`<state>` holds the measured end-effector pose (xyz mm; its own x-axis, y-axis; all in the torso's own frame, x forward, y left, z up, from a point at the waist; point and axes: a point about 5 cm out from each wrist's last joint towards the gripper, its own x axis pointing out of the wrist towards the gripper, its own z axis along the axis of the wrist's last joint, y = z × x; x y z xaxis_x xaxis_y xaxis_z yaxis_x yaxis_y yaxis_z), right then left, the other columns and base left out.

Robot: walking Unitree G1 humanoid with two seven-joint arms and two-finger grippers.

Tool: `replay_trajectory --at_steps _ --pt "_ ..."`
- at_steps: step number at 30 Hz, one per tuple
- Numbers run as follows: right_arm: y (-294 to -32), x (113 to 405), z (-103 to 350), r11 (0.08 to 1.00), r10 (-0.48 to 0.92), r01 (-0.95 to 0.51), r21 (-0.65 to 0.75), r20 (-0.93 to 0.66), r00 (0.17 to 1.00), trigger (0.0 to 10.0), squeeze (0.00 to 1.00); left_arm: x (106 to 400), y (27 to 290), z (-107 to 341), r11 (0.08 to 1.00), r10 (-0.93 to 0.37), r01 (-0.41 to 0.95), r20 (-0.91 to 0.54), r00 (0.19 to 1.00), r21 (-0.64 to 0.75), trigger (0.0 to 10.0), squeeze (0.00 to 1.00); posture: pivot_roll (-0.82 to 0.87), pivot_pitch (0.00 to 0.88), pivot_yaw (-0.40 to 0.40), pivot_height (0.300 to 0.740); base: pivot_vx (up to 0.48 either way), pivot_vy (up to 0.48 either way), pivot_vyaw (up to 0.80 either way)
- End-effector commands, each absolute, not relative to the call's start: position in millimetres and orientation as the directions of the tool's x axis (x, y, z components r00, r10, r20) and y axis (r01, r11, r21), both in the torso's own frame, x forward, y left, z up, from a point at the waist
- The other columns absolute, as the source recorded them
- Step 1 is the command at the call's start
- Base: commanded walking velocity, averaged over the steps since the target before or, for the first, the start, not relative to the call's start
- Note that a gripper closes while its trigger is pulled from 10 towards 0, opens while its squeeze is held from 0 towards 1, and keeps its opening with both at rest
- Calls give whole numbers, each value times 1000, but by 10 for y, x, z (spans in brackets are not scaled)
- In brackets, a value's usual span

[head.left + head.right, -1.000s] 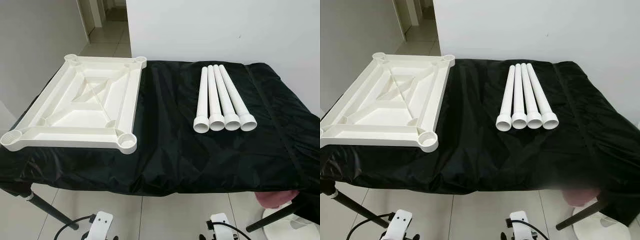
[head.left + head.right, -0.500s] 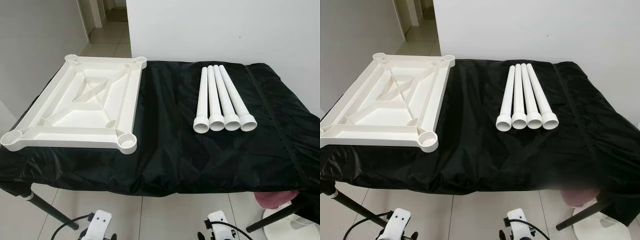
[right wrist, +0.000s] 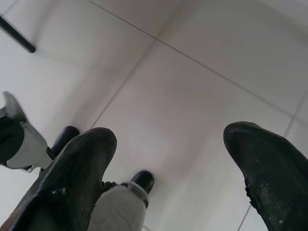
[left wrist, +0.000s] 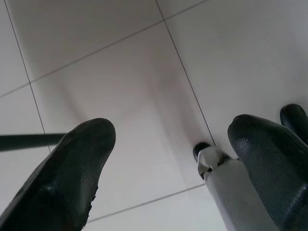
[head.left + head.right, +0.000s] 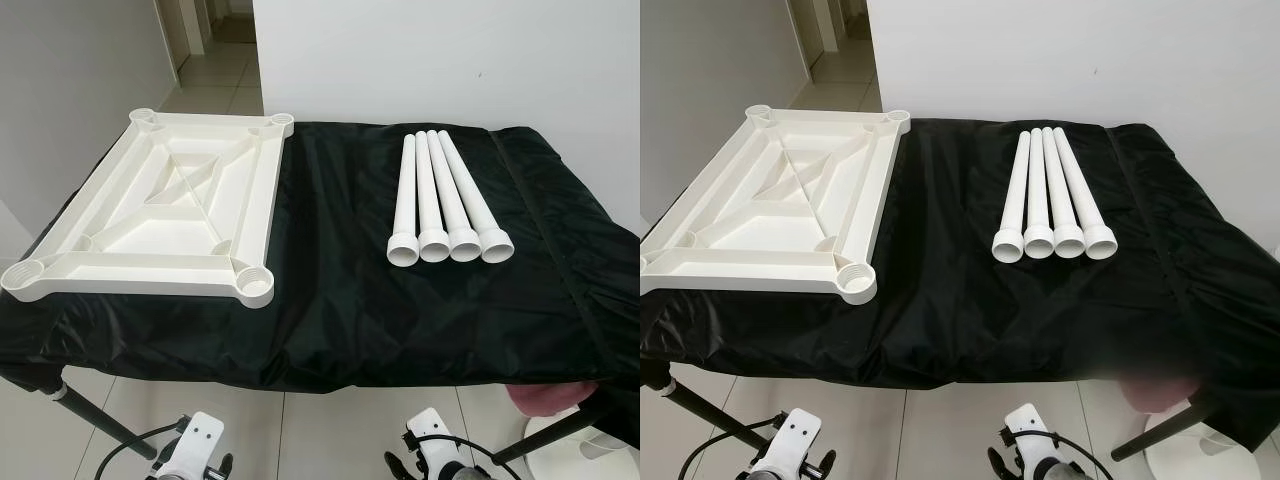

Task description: Building children table

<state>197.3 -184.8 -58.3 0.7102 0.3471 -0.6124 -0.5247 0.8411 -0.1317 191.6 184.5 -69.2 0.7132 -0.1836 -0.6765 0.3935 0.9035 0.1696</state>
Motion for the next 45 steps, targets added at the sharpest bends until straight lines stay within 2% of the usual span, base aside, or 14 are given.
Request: replay_trajectory --at_steps 1,6,8,12,15,20,23,30,34,36,40,43,45 --pt "-1862 1962 -575 812 375 -566 -143 -616 693 10000 0 1818 1743 -706 809 -436 588 -697 570 -26 10000 0 -34 0 30 740 0 0 0" --pt "-1885 1995 -540 796 399 -589 -143 -608 687 10000 0 1824 1738 -687 786 -470 617 -686 556 -38 10000 0 -33 0 32 740 0 0 0" --pt "-1841 2017 -481 744 511 -664 -76 -575 639 10000 0 1842 1703 -646 721 -548 689 -664 509 -67 10000 0 -35 0 35 740 0 0 0" --pt "-1828 2022 -467 731 535 -679 -62 -565 628 10000 0 1844 1689 -638 703 -566 707 -660 494 -73 10000 0 -35 0 35 740 0 0 0" --pt "-1800 2059 -406 688 603 -725 -33 -531 596 10000 0 1859 1612 -606 636 -624 768 -640 449 -82 10000 0 -40 0 36 740 0 0 0" --pt "-1800 2078 -373 658 636 -752 -20 -519 571 10000 0 1890 1570 -568 602 -656 795 -617 435 -79 10000 0 -42 0 39 740 0 0 0" --pt "-1800 2082 -343 617 674 -787 -9 -510 534 10000 0 1894 1554 -538 553 -691 829 -602 400 -83 10000 0 -41 0 38 740 0 0 0" --pt "-1835 1962 -329 515 750 -857 35 -502 430 10000 0 1782 1660 -505 463 -738 881 -593 323 -97 10000 0 -41 0 34 740 0 0 0" --pt "-1876 1914 -300 478 780 -877 53 -485 396 10000 0 1718 1736 -473 435 -754 896 -581 305 -95 10000 0 -35 0 32 740 0 0 0" --pt "-1919 1892 -241 434 814 -898 72 -458 356 10000 0 1714 1784 -401 426 -770 902 -554 317 -75 10000 0 -32 0 29 740 0 0 0" --pt "-1945 1907 -159 398 844 -913 88 -424 328 10000 0 1742 1771 -293 404 -807 910 -502 310 -88 10000 0 -30 0 27 740 0 0 0" --pt "-1960 1948 -94 380 856 -922 77 -406 320 10000 0 1771 1723 -182 367 -846 924 -452 284 -107 10000 0 -28 4 23 740 0 0 0" --pt "-1977 1988 -34 361 866 -930 68 -394 308 10000 0 1775 1628 -38 316 -894 932 -384 231 -175 10000 0 -28 11 21 740 0 0 0"
